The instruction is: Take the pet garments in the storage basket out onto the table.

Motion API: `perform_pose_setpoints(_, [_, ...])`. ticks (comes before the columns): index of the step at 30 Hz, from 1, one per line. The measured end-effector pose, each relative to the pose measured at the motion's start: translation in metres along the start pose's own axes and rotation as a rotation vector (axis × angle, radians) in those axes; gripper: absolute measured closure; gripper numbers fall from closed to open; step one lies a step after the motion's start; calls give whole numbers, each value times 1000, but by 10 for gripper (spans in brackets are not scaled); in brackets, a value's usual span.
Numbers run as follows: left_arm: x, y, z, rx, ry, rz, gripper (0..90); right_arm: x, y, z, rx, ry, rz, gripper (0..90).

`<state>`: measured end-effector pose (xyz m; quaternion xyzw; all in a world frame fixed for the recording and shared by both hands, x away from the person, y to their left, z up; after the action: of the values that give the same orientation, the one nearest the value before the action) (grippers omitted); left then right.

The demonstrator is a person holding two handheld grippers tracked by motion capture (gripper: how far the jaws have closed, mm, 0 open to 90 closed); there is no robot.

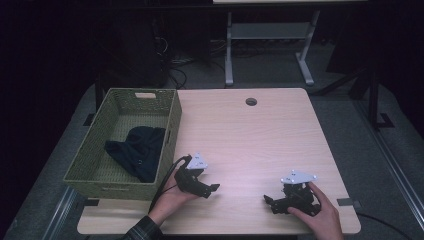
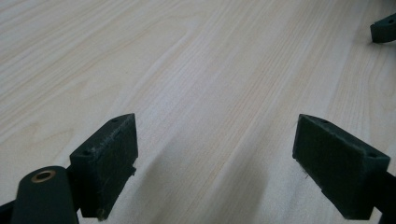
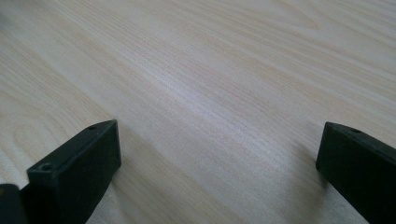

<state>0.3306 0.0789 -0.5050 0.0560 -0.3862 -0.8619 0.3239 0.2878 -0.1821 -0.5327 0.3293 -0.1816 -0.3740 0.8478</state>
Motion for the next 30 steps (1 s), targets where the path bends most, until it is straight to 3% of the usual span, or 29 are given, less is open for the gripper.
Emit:
perform_pose_setpoints(9, [2,5,4,13,-26,21,136,0,0,0,-1,0,0,0])
perform_pose_setpoints(30, [5,17,17,22,-37,9,138,0,0,0,0,0,1,0])
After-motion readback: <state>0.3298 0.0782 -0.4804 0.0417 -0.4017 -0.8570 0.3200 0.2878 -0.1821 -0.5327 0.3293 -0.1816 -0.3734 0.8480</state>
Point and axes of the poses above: each handheld gripper's, and its own axes: z roughly backward along the jaws, y roughly out of its top, x roughly to its right, the point moved 7 cm from there along -z, roughly forward along the jaws, and after that the axes turned 8 degrees about z, right-handed, at the moved point
